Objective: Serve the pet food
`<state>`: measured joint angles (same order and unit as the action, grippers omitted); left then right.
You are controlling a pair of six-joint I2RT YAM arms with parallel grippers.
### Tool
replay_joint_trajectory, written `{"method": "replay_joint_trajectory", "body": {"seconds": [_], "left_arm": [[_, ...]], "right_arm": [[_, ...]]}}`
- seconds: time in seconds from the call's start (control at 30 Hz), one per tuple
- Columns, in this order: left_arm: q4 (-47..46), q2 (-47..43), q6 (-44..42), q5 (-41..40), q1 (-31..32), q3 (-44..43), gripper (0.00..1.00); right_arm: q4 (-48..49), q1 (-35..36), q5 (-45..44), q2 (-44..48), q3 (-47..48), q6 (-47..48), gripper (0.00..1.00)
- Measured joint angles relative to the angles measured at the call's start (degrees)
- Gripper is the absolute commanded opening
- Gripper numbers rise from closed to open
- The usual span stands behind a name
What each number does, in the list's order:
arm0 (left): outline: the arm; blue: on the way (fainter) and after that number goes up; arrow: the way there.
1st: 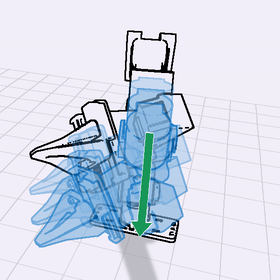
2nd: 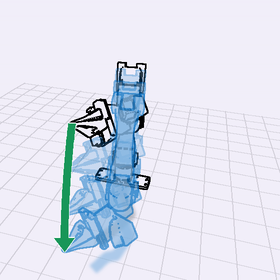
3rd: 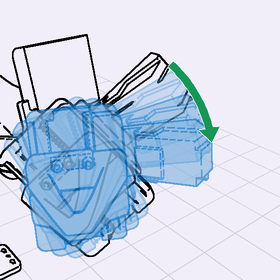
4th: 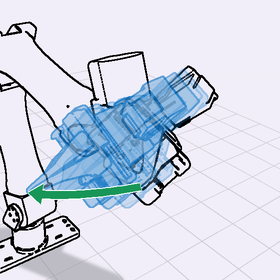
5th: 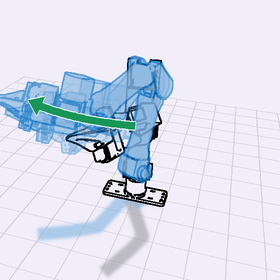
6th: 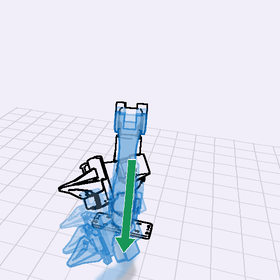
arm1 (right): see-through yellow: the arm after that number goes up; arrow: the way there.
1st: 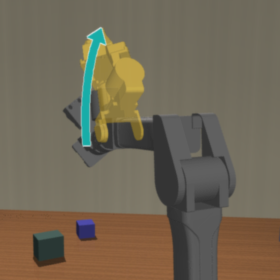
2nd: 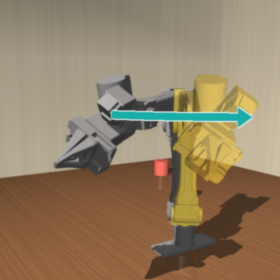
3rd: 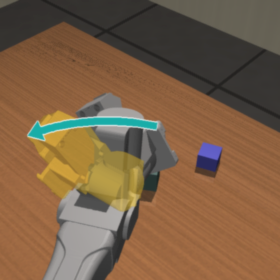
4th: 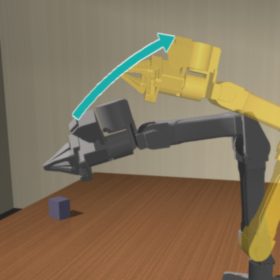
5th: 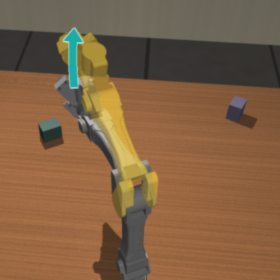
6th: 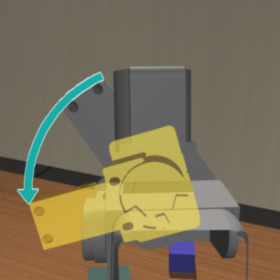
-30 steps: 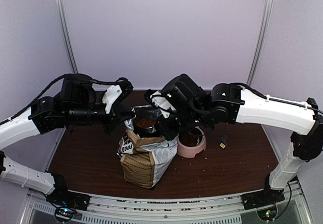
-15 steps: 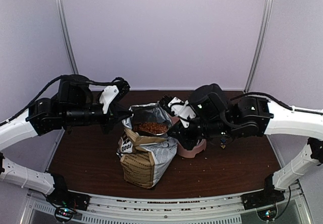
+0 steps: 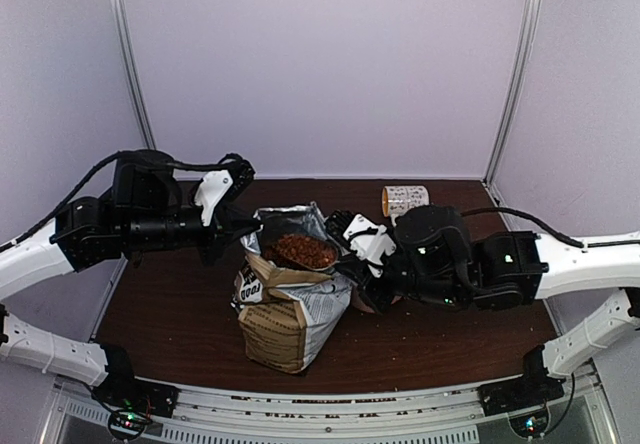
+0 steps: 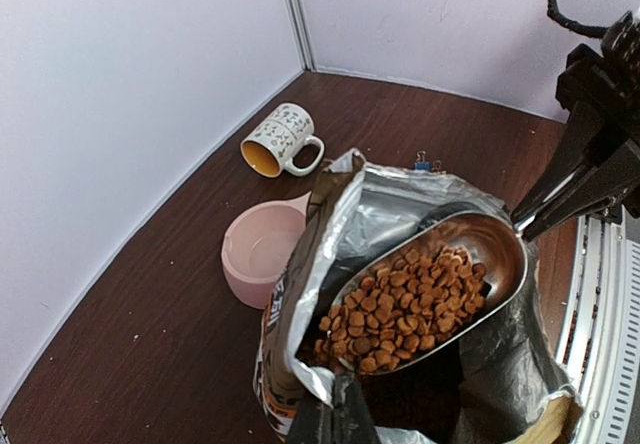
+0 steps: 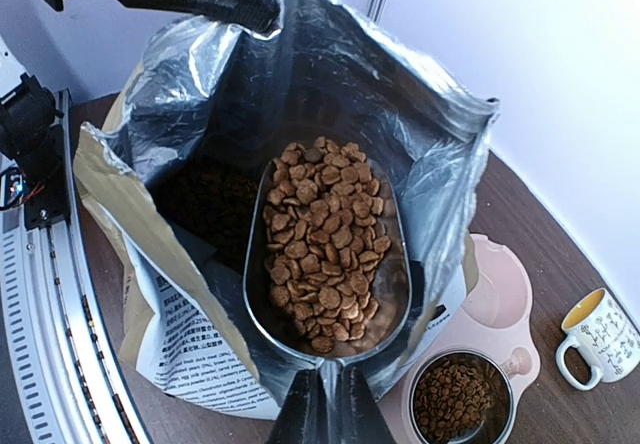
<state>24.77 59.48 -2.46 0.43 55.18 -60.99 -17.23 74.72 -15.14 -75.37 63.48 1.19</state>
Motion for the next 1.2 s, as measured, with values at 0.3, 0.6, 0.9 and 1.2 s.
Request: {"method": "replay_joint_trajectory", "body": {"seconds": [0.3, 0.6, 0.9, 1.2], "left_arm": [[-0.5, -0.5, 0.0, -0.9, 0.0, 0.5, 0.00], [-0.8, -0.5, 0.0, -1.5, 0.0, 0.6, 0.00], [-0.8, -0.6, 0.7, -3.5, -0.6, 0.6, 0.00], [-0.2, -0.7, 3.3, -3.8, -5.0, 0.6, 0.00]], "right_arm": [[14.4, 1.5, -2.5, 4.2, -9.0, 1.3, 0.00], [24.0, 2.3, -3.9, 4.8, -11.8, 3.6, 0.00], [25.6, 3.1, -4.2, 7.9, -12.4, 4.5, 0.00], [22.0, 3.4, -5.2, 13.1, -10.9, 3.2, 0.00]]}}
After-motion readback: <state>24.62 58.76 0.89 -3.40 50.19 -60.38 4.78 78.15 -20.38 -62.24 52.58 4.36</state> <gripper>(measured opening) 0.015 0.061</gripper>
